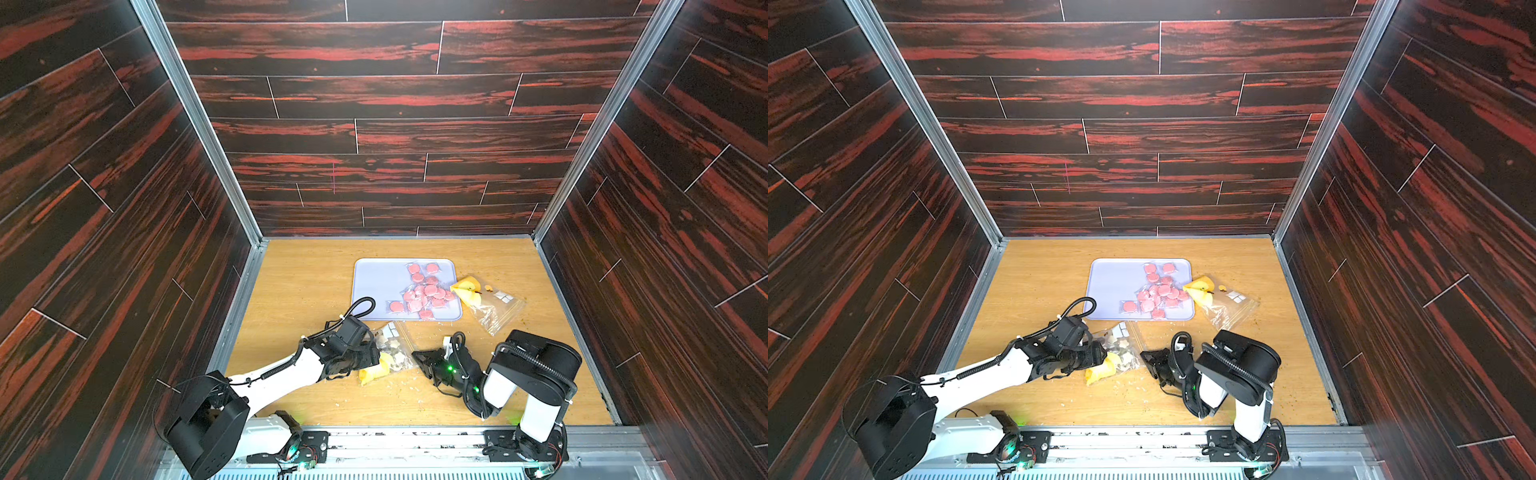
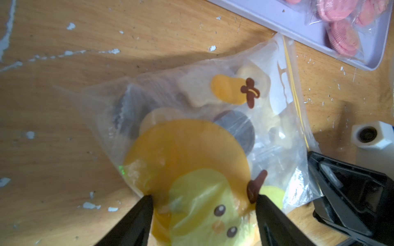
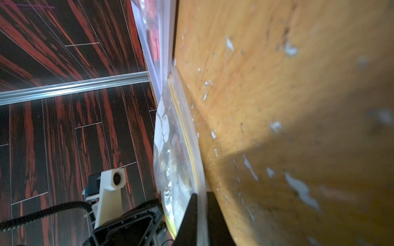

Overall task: Pour cookies out of the ziploc bag
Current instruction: Pick up the ziploc bag from the center of the board.

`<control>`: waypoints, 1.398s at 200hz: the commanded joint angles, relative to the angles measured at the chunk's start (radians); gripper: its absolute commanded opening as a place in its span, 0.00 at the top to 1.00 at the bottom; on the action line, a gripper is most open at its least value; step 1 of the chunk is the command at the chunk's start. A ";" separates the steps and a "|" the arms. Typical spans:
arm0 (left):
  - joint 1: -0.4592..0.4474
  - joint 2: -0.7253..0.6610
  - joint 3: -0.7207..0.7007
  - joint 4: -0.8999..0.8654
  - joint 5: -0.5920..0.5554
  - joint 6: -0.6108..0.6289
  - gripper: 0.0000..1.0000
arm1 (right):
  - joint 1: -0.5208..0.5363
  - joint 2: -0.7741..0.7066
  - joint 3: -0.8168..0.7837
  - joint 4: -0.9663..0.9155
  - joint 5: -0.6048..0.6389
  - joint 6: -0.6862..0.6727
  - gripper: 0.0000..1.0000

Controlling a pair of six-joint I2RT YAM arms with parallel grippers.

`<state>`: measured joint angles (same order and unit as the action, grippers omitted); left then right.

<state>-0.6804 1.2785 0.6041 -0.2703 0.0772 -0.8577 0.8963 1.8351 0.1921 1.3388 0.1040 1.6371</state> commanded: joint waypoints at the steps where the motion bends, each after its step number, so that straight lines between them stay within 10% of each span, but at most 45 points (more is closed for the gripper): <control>1: -0.005 -0.034 0.016 -0.037 -0.014 -0.015 0.21 | -0.004 -0.011 0.010 -0.007 -0.002 -0.043 0.90; 148: 0.016 -0.228 0.075 -0.121 -0.036 -0.026 0.16 | -0.001 -0.543 0.412 -1.068 0.071 -0.621 0.99; 279: 0.054 -0.216 0.167 0.092 0.087 -0.086 0.16 | 0.001 -0.690 0.590 -1.298 0.069 -1.078 0.98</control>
<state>-0.6292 1.0401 0.7525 -0.2882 0.1059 -0.8978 0.8967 1.2205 0.7601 0.0570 0.1703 0.6659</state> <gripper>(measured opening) 0.845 0.044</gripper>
